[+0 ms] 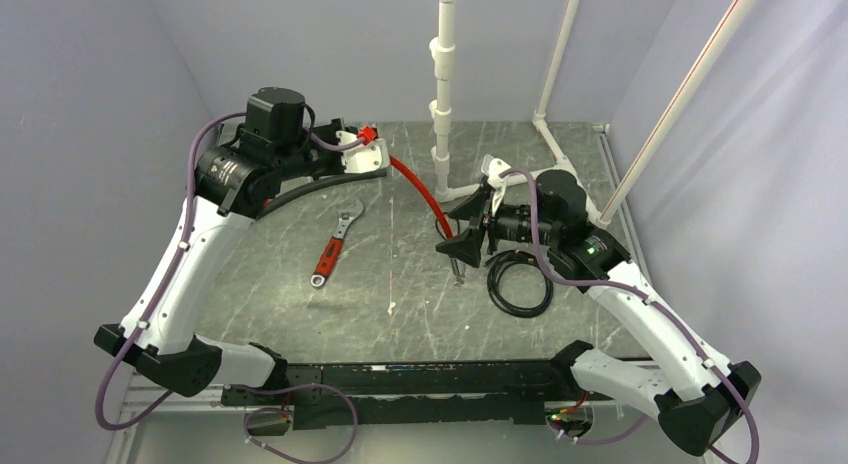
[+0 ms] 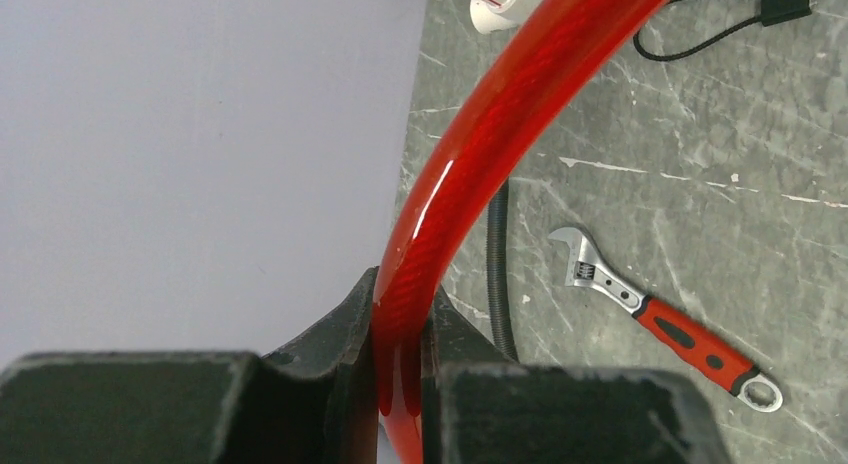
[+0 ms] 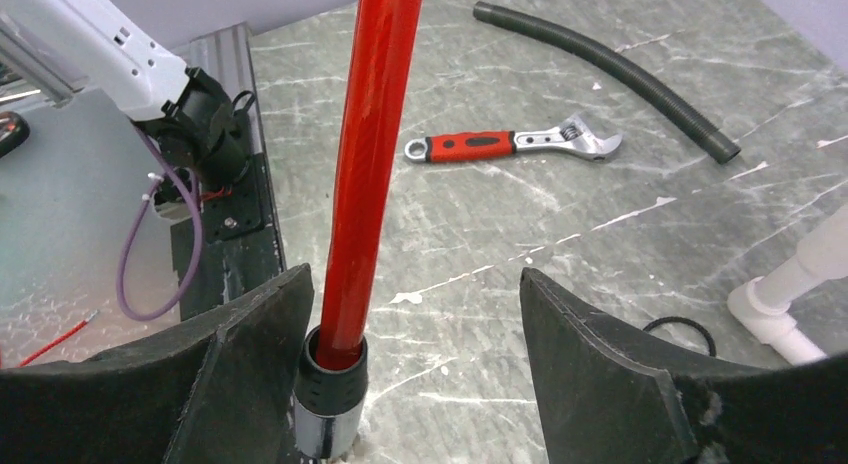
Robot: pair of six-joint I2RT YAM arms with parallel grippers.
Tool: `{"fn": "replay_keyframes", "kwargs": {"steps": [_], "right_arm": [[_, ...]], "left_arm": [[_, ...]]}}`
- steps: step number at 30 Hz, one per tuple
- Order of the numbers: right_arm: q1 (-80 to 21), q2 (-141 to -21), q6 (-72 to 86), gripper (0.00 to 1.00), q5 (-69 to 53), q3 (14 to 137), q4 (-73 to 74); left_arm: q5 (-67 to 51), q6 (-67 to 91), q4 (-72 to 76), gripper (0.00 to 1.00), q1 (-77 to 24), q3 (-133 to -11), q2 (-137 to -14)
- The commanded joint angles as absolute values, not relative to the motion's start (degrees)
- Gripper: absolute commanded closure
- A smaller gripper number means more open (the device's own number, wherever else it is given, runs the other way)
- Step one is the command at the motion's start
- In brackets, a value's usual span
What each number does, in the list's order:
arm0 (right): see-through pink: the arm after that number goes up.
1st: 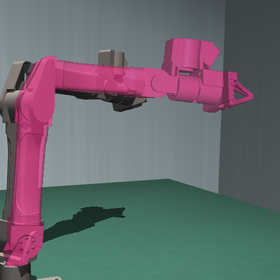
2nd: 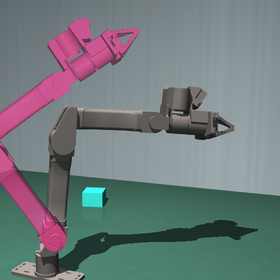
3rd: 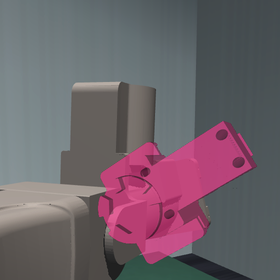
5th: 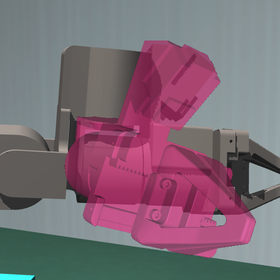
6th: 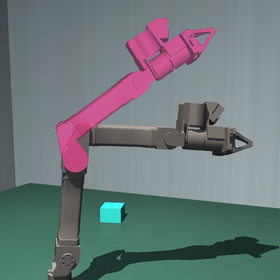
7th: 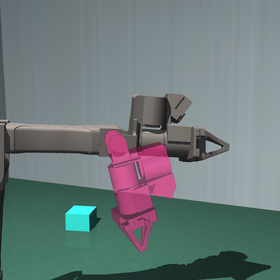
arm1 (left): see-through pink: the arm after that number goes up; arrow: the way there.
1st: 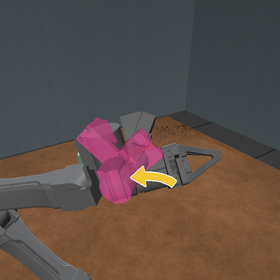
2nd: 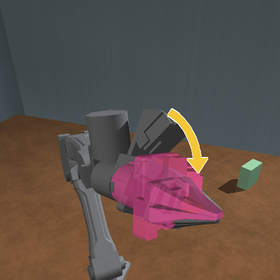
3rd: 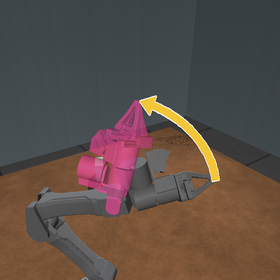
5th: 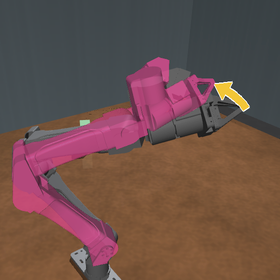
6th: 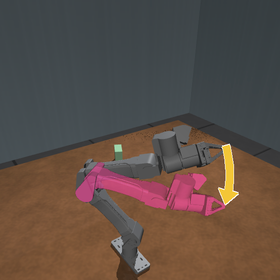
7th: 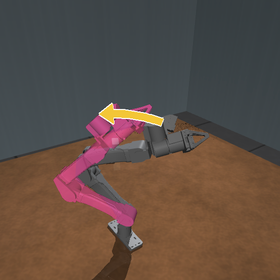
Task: Lock with the key
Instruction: Pick up the lock from the center of the board.
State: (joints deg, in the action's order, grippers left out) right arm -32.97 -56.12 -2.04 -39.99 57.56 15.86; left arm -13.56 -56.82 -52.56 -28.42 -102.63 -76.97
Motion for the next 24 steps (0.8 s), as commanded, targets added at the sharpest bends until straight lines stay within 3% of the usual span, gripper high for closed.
{"fn": "replay_keyframes", "kwargs": {"steps": [1, 19, 20, 24], "right_arm": [[-32.78, -57.10, -3.38, 0.23, -38.20, 63.26, 16.53], [-37.60, -70.10, -3.61, 0.40, -30.17, 75.37, 27.37], [-37.92, -70.49, -3.82, 0.45, -29.84, 75.70, 27.83], [-38.23, -71.23, -4.30, 1.00, -26.17, 77.10, 28.30]], "left_arm": [[-14.43, -62.37, -51.85, 1.00, -28.65, -104.09, -75.50], [-10.05, -59.34, -52.88, 1.00, -31.10, -107.11, -78.91], [-9.84, -58.08, -53.06, 1.00, -31.11, -107.82, -79.50], [-10.60, -52.71, -52.26, 1.00, -31.11, -108.30, -80.08]]}}
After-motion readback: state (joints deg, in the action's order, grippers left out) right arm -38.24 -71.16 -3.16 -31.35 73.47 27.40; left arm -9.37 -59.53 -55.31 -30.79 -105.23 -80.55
